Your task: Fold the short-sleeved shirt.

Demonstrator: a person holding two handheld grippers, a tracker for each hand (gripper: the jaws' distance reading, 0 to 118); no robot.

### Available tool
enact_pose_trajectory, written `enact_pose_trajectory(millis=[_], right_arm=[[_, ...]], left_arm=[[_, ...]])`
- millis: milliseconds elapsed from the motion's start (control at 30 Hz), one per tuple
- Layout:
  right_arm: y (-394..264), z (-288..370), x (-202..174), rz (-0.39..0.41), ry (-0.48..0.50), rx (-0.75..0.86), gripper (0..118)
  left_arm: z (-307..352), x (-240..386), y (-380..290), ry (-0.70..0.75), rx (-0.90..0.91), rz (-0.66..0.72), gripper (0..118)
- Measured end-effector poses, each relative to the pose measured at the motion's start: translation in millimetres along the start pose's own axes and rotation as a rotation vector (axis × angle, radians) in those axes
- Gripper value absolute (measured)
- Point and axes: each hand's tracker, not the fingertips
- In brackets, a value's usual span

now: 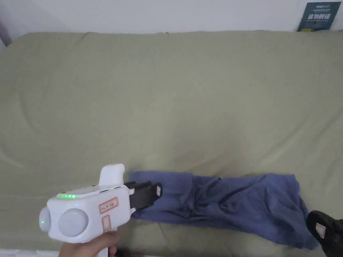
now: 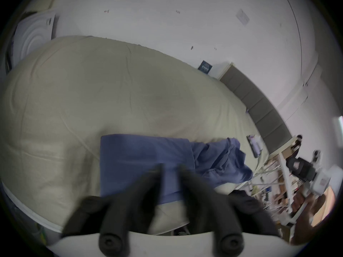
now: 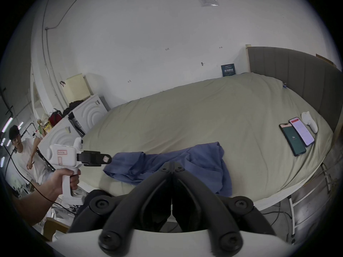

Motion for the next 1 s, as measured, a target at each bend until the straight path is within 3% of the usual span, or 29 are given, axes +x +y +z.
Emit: enact_pose_trajectory(millis=[33,67,100,167,267,367,433,533,633,667,700,733,767,800,833,867,933,1000], right_arm=[[0.5,2.0,-2.2,-0.006,0.005,0.0,0],[0.3,2.4,-3.6,-0.009,0.002,0.0,0],[-0.5,2.6,-4.3,-0.013,-0.005,-0.002,0],[-2.0,3.2,-2.8,-0.021,-0.008,-0.008,0],[-4.7,-0.6,-0.2,-0.035,-0.016,-0.03,0],[-5.9,-5.4,0.8,-0.039,-0.029,-0.057,0],[-3.1,-7.2,-2.7,-0.043,-0.032,-0.065,0],[1.4,-11.1,-3.6,-0.06,-0.027,-0.073,0],[4.6,-14.8,-5.7,-0.062,-0.043,-0.086,0],[5.5,-14.5,-6.8,-0.062,-0.045,-0.086,0],[5.7,-13.9,-7.4,-0.06,-0.046,-0.084,0],[6.1,-13.2,-8.3,-0.057,-0.043,-0.082,0],[5.9,-13.3,-8.6,-0.054,-0.04,-0.082,0],[5.6,-14.1,-9.1,-0.052,-0.036,-0.085,0],[5.1,-15.8,-10.3,-0.047,-0.031,-0.097,0],[4.3,-17.6,-10.9,-0.042,-0.028,-0.105,0],[3.5,-17.4,-14.2,-0.03,-0.032,-0.109,0],[3.7,-13.4,-16.4,-0.029,-0.02,-0.095,0]], left_arm=[[1.0,-9.1,3.3,0.004,-0.015,0.032,79],[3.6,-17.4,4.7,0.01,-0.026,0.033,115],[14.7,-29.6,4.8,-0.041,0.0,0.1,118],[20.9,-53.0,15.3,-0.023,-0.032,0.078,118],[2.0,-102.1,18.3,-0.073,-0.094,0.218,118],[-32.8,-145.7,13.2,-0.41,-0.23,0.526,118],[-66.4,-161.3,1.0,-0.525,-0.28,0.65,118],[-95.5,-146.7,-1.9,-0.692,-0.211,0.598,118],[-119.5,-126.3,1.1,-0.64,-0.212,0.574,118],[-114.5,-119.8,2.3,-0.625,-0.208,0.553,116],[-112.1,-117.1,2.4,-0.598,-0.211,0.552,106],[-108.2,-115.6,2.2,-0.55,-0.219,0.533,49],[-105.7,-114.0,1.8,-0.484,-0.217,0.495,15],[-107.1,-120.0,0.9,-0.245,-0.26,0.469,14],[-109.8,-128.7,-6.6,-0.207,-0.261,0.509,15],[-102.7,-125.1,-6.5,-0.399,-0.239,0.574,15],[-94.4,-108.4,0.0,-0.217,-0.226,0.449,15],[-77.8,-100.6,3.2,-0.164,-0.174,0.381,15]])
